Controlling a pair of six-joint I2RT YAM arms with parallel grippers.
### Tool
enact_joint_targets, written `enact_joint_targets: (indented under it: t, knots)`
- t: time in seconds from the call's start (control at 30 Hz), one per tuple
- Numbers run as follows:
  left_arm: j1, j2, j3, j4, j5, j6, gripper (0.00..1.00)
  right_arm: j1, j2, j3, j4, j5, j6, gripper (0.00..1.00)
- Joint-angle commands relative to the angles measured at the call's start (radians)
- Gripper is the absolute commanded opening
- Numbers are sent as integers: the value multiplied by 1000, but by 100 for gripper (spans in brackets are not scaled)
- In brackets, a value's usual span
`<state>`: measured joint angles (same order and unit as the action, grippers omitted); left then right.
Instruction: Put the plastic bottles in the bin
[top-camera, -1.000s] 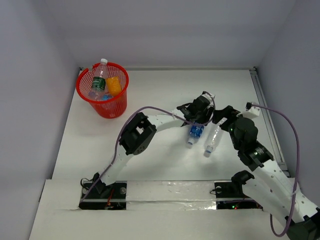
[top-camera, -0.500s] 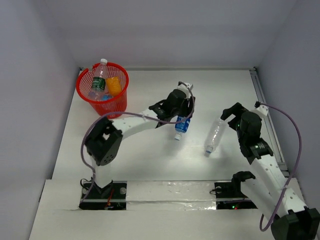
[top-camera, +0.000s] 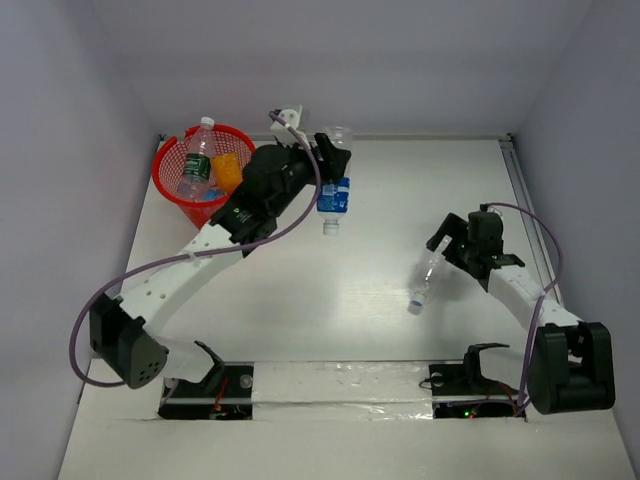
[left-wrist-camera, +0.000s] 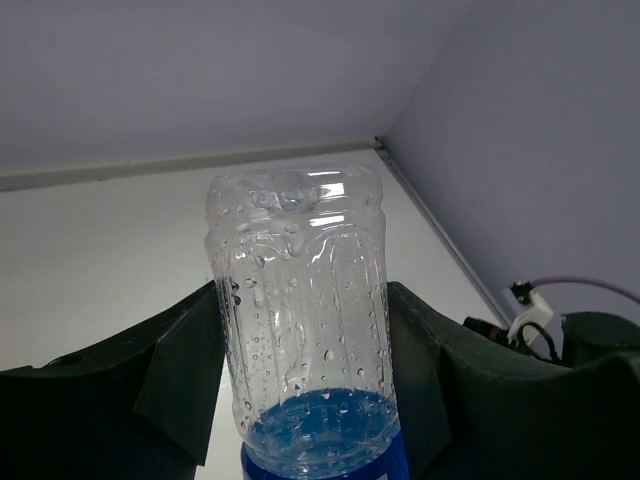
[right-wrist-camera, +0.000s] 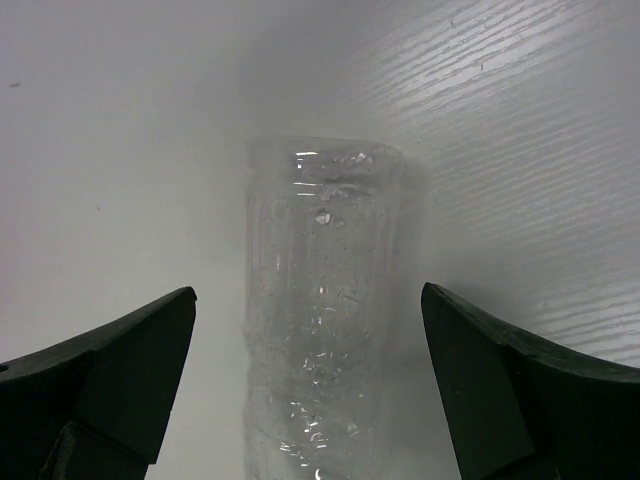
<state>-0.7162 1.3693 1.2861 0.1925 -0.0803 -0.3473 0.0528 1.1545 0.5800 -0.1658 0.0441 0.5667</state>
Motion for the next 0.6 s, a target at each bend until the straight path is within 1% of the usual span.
enact_joint_targets:
  t: [0.0, 0.1, 0.17, 0.2, 0.23, 0.27, 0.3, 0.33, 0.37, 0.4, 0.43, 0.47, 0.5, 0.53, 0.57]
  knots:
    - [35, -93, 22, 12, 17, -18, 37, -5, 30, 61, 20, -35, -37, 100]
    - [84, -131, 65, -25, 4, -9, 37, -5, 60, 84, 2, -61, -44, 98]
    - [139, -142, 126, -77, -30, 2, 37, -5, 82, 101, -8, -64, -48, 96]
    - [162, -144, 146, -90, -33, 5, 37, -5, 115, 115, -33, -70, -57, 96]
    - [188, -142, 183, -106, -29, 4, 37, -5, 132, 144, -46, -69, -59, 94]
    - [249, -138, 203, -114, 0, -15, 37, -5, 151, 156, -55, -67, -60, 91]
    - [280, -133, 222, -122, 17, -30, 37, -5, 190, 170, -72, -64, -62, 87]
    - [311, -118, 261, -140, 45, -47, 37, -5, 211, 194, -81, -61, -65, 79]
    - [340, -110, 280, -146, 112, -62, 37, -5, 232, 208, -90, -61, -68, 75]
    - [386, -104, 295, -153, 128, -85, 37, -5, 250, 222, -119, -55, -71, 72]
    - [405, -93, 317, -165, 143, -93, 37, -5, 281, 236, -132, -56, -76, 73]
    - [422, -90, 323, -169, 163, -97, 37, -5, 295, 263, -144, -61, -79, 77]
    - [458, -88, 328, -176, 172, -102, 37, -5, 312, 279, -184, -64, -90, 85]
    - [477, -85, 334, -186, 180, -104, 37, -5, 342, 296, -204, -67, -96, 89]
    - [497, -84, 335, -188, 198, -105, 37, -5, 355, 319, -218, -72, -99, 90]
